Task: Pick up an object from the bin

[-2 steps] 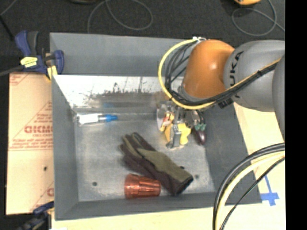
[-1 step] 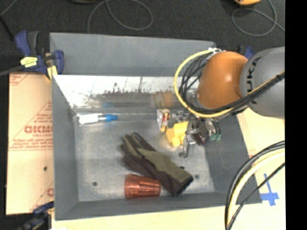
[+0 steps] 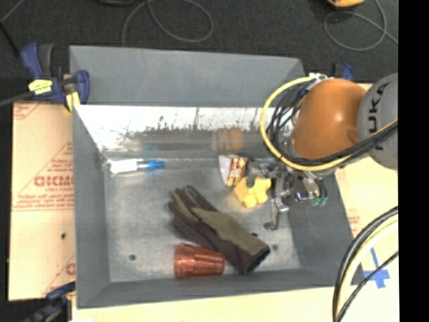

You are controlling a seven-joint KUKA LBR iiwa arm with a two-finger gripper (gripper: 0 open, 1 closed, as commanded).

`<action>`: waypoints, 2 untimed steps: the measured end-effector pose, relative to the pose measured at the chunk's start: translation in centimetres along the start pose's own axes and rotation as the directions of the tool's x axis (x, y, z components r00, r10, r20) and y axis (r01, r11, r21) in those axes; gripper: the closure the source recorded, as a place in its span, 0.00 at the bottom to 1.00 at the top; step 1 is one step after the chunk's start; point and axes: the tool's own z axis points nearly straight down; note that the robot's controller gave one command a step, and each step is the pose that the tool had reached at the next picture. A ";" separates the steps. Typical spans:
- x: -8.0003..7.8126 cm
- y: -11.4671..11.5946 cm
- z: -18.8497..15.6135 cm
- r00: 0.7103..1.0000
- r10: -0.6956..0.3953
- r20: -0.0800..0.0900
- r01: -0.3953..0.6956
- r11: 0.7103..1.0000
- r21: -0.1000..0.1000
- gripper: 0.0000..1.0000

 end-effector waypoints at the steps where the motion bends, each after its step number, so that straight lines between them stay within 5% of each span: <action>1: 1.7 -2.7 2.2 0.995 -0.104 0.008 0.104 0.995 0.005 0.00; 2: 3.9 -3.7 1.2 0.994 -0.106 -0.003 0.106 0.994 -0.002 0.00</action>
Offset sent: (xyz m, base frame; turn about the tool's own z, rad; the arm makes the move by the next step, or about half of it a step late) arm -0.0461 -0.0513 0.0226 0.0121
